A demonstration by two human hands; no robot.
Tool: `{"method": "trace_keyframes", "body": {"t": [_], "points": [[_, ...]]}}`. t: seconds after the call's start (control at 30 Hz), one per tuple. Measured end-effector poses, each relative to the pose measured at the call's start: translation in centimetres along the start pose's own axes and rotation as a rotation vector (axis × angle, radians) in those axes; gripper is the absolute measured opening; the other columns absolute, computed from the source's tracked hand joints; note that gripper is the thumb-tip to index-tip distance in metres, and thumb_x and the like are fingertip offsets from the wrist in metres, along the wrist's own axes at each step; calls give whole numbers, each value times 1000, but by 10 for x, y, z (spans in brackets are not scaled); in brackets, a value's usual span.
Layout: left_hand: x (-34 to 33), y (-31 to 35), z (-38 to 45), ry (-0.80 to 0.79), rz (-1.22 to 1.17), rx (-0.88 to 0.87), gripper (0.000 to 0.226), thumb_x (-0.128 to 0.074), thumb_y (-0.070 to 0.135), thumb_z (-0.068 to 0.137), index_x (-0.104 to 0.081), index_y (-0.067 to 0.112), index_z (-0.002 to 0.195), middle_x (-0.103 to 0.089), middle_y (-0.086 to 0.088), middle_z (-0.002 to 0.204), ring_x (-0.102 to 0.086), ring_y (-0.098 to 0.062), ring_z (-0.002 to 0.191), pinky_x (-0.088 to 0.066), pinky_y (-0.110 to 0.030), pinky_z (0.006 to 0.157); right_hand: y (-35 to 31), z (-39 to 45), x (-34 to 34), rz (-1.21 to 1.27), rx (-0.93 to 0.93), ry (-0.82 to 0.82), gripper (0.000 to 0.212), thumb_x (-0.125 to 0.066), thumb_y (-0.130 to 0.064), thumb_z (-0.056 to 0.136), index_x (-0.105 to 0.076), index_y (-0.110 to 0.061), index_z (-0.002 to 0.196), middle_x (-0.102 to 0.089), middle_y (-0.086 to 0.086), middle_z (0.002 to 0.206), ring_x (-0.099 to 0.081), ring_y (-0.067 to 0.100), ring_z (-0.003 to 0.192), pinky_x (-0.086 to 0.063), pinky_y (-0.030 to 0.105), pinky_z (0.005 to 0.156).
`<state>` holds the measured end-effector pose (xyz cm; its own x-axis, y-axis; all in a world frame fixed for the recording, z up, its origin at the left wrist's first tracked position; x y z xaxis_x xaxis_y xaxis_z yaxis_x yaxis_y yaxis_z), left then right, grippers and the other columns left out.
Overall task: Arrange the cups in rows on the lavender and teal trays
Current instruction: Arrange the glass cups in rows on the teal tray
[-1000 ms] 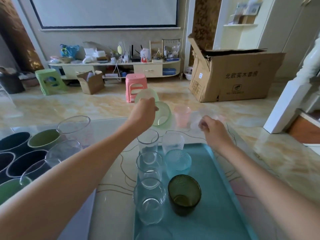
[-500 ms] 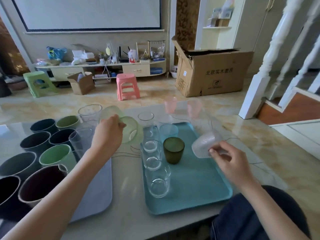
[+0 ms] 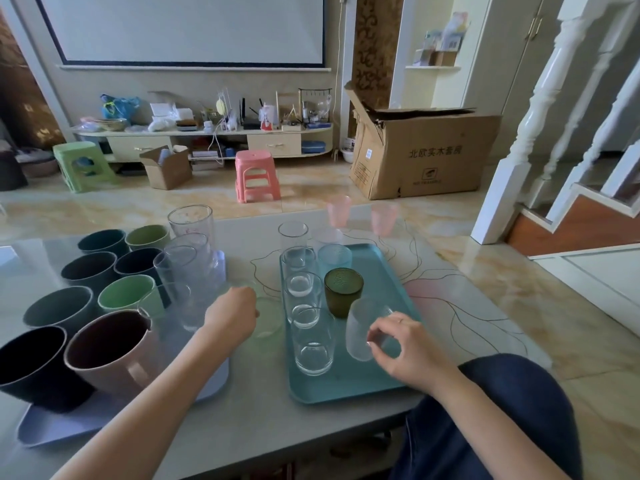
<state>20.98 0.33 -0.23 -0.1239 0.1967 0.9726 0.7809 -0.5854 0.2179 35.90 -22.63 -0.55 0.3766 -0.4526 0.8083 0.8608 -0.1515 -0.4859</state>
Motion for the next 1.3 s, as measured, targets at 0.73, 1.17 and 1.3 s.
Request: {"method": "trace_keyframes", "body": {"t": [0.73, 1.17, 1.3], "points": [[-18, 8, -14, 10, 130, 17, 19, -50, 1, 91, -60, 2, 107, -63, -15, 110, -61, -33, 103, -44, -33, 73, -16, 5, -23, -260, 71, -72, 17, -48, -33, 79, -58, -20, 74, -59, -10, 71, -54, 11, 78, -45, 22, 60], [-18, 9, -19, 12, 161, 17, 19, -49, 2, 91, -59, 3, 107, -64, -14, 111, -59, -32, 103, -41, -32, 70, -24, 5, -28, -237, 150, -53, 18, -45, -32, 83, -56, -20, 75, -57, -10, 69, -54, 13, 75, -50, 30, 76], [-16, 8, -20, 21, 175, 50, 19, -50, 3, 91, -59, 5, 109, -62, -12, 113, -58, -31, 105, -40, -32, 71, -23, 5, -28, -234, 157, -42, 19, -47, -37, 83, -58, -22, 79, -60, -12, 74, -55, 11, 78, -49, 32, 85]]}}
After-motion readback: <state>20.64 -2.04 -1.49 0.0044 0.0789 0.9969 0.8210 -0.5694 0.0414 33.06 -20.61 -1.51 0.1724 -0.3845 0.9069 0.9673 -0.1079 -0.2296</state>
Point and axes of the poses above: each hand's wrist, its own z-axis towards the middle knuckle, its own x-axis out of the back of the hand, y = z × x, the point moved 8 cm from there along z, towards the middle knuckle
